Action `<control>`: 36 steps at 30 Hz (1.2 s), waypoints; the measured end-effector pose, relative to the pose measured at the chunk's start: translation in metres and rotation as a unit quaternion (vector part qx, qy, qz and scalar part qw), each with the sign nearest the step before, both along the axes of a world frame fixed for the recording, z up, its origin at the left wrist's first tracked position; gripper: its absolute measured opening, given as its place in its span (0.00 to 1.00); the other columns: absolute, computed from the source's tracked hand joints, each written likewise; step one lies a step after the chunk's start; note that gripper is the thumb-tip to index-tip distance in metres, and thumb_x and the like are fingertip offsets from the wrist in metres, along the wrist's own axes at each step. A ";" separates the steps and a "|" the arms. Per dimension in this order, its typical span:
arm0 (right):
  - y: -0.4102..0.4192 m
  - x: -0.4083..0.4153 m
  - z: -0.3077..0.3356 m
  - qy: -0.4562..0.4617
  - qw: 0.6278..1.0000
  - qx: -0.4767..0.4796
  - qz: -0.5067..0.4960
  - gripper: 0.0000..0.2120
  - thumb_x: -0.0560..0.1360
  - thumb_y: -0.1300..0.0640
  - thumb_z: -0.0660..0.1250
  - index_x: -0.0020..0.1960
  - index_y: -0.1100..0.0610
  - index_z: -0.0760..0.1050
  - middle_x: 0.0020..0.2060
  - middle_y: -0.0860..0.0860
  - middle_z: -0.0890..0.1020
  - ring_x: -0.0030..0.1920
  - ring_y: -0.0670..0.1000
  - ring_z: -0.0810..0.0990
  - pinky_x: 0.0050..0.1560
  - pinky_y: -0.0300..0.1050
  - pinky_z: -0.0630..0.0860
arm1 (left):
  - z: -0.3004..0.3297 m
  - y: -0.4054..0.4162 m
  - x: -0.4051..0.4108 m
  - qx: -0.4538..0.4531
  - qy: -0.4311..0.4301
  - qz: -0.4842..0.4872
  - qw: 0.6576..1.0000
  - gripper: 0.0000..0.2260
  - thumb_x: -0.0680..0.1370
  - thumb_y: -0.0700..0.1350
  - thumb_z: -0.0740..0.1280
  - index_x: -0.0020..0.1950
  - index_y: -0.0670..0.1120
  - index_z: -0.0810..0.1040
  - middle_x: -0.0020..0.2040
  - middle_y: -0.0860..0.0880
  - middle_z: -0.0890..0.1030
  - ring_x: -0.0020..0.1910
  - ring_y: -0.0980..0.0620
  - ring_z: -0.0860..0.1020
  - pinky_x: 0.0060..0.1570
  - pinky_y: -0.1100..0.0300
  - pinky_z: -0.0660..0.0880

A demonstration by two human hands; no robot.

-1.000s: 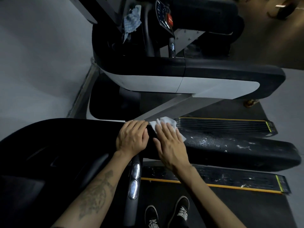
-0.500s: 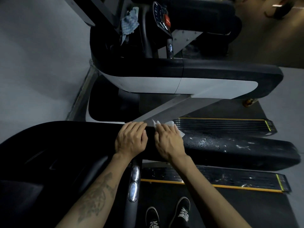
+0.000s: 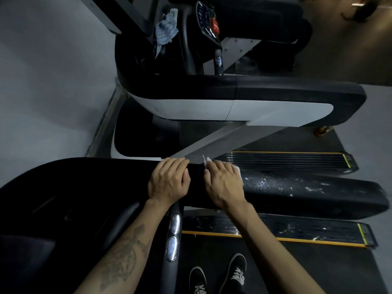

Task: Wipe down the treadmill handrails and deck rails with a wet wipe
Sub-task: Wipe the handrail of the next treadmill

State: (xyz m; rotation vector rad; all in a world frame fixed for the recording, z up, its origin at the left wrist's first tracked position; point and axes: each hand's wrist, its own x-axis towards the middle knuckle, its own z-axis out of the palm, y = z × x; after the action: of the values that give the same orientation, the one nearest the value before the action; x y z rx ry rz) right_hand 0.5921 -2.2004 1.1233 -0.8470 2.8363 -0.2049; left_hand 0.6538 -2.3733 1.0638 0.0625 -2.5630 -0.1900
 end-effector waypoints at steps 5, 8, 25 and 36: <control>-0.013 0.011 0.002 0.013 0.999 -0.022 0.025 0.26 0.82 0.45 0.43 0.72 0.51 0.70 0.62 0.50 0.77 0.63 0.54 0.73 0.65 0.51 0.64 | -0.003 -0.001 0.000 -0.014 0.002 0.005 1.000 0.17 0.82 0.46 0.59 0.59 0.41 0.84 0.55 0.45 0.86 0.53 0.46 0.83 0.59 0.50 0.76; -0.013 -0.010 0.001 -0.027 0.998 -0.015 0.049 0.19 0.86 0.46 0.48 0.70 0.48 0.71 0.62 0.51 0.76 0.62 0.56 0.75 0.71 0.52 0.62 | -0.003 -0.002 0.000 -0.010 0.011 0.005 1.000 0.16 0.81 0.46 0.60 0.58 0.41 0.84 0.55 0.45 0.86 0.53 0.46 0.83 0.58 0.50 0.77; 0.006 -0.005 -0.012 0.024 1.000 0.006 -0.005 0.24 0.86 0.45 0.46 0.75 0.54 0.68 0.65 0.52 0.78 0.67 0.53 0.74 0.73 0.48 0.63 | -0.001 0.000 -0.001 0.002 0.014 0.000 1.000 0.15 0.81 0.45 0.60 0.58 0.40 0.84 0.55 0.45 0.86 0.52 0.45 0.83 0.58 0.50 0.77; 0.009 0.012 -0.016 0.029 0.997 -0.052 0.052 0.26 0.86 0.44 0.49 0.80 0.56 0.61 0.77 0.54 0.67 0.78 0.55 0.62 0.81 0.52 0.51 | 0.000 0.000 -0.001 -0.004 0.009 0.001 1.000 0.15 0.80 0.44 0.61 0.58 0.41 0.84 0.55 0.44 0.86 0.53 0.45 0.83 0.59 0.48 0.78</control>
State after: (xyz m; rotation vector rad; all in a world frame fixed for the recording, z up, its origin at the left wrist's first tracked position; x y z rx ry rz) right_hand 0.6042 -2.1917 1.1075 -1.0350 2.8457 -0.3215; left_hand 0.6532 -2.3736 1.0639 0.0592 -2.5450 -0.1791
